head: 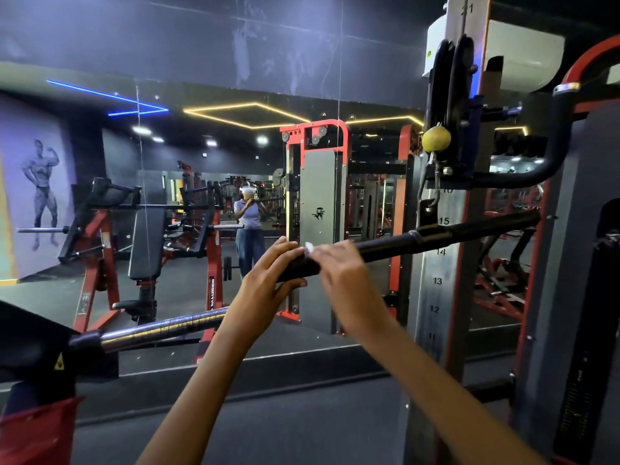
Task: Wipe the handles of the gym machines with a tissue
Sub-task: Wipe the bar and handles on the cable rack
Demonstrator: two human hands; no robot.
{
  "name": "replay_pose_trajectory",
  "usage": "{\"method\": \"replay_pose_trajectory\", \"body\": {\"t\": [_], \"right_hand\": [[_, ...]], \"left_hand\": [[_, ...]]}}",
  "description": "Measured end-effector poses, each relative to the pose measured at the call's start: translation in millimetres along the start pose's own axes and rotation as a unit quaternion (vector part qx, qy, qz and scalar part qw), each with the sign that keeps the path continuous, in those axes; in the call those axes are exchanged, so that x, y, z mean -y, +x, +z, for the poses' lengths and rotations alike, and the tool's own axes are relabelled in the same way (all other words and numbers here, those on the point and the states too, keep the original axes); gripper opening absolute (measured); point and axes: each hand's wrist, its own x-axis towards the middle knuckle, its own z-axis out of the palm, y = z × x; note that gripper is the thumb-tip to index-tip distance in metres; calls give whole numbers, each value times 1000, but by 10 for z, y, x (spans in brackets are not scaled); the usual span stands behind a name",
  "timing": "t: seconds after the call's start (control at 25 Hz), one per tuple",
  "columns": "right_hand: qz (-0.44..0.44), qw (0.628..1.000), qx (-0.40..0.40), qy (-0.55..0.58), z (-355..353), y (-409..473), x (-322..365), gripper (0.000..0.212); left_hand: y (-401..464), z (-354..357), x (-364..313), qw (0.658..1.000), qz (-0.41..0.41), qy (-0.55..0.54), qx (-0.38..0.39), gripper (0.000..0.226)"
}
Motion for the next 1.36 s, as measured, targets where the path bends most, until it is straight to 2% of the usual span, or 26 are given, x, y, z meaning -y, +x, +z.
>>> {"method": "replay_pose_trajectory", "body": {"t": [0.04, 0.16, 0.2, 0.24, 0.28, 0.32, 0.4, 0.44, 0.48, 0.52, 0.64, 0.68, 0.72, 0.76, 0.84, 0.88, 0.92, 0.96, 1.08, 1.12, 1.16, 1.2, 1.28, 1.32, 1.36], "right_hand": [[26, 1000, 3, -14, -52, 9, -198, 34], [243, 967, 2, -78, -275, -29, -831, 31], [305, 948, -9, -86, -277, -23, -873, 29], [326, 941, -14, -85, -236, 21, -748, 26], [298, 951, -9, -77, -173, 74, -507, 21], [227, 972, 8, -61, -73, 87, -238, 17], [54, 998, 29, -23, 77, 46, 128, 23], [10, 999, 36, -10, 92, 31, 113, 26], [11, 999, 30, -7, 41, 36, -49, 29], [55, 998, 19, -23, -23, 19, -278, 34], [280, 957, -21, -72, -198, -114, -920, 37], [324, 943, -35, -71, -172, -105, -928, 35], [324, 944, -39, -58, -128, -62, -765, 33], [278, 959, -28, -37, -44, -41, -538, 31], [120, 992, 5, -32, 118, -112, -186, 31], [53, 998, 21, -36, 156, -158, -190, 35], [26, 998, 28, -40, 101, -171, -340, 37], [47, 997, 24, -49, 5, -192, -565, 38], [261, 963, -39, -56, -255, -337, -1147, 37], [300, 951, -59, -49, -240, -355, -1141, 37], [296, 952, -70, -33, -173, -315, -989, 36], [249, 966, -67, -15, -71, -268, -752, 35], [78, 997, -27, -7, 129, -250, -311, 35], [3, 1000, -4, -13, 177, -248, -245, 36], [-34, 999, 12, -18, 160, -224, -321, 38]], "left_hand": [[-16, -10, 11, 1000, -10, -1, 5, 50], [-46, 0, 13, 999, -35, 6, 14, 53], [-55, 26, 9, 999, -40, 7, 16, 53], [-66, 54, -1, 999, -45, 7, 18, 54], [-71, 78, -11, 999, -49, 6, 19, 54], [-73, 96, -13, 999, -49, 5, 19, 54], [-73, 106, 0, 999, -41, 11, 14, 55], [-72, 97, 15, 999, -37, 14, 10, 54], [-73, 76, 17, 999, -41, 13, 6, 50], [-74, 56, 15, 998, -54, 9, 6, 47], [-51, 59, -15, 996, -88, 3, 27, 50], [-29, 90, -28, 995, -91, 2, 31, 50], [-6, 135, -36, 996, -90, 2, 30, 48], [15, 184, -34, 996, -87, 5, 21, 45], [37, 254, -15, 996, -81, 18, -11, 41], [38, 264, 3, 996, -79, 23, -25, 39], [38, 264, 19, 996, -75, 24, -32, 38], [33, 255, 29, 997, -71, 23, -33, 37], [39, 247, 36, 997, -68, 19, -33, 40], [43, 262, 25, 997, -67, 18, -34, 42], [44, 284, 19, 997, -67, 18, -39, 42], [42, 303, 18, 997, -66, 17, -47, 40], [33, 323, 29, 996, -61, 20, -69, 36], [30, 320, 36, 995, -58, 22, -74, 35], [28, 309, 40, 995, -57, 21, -73, 34]]}}
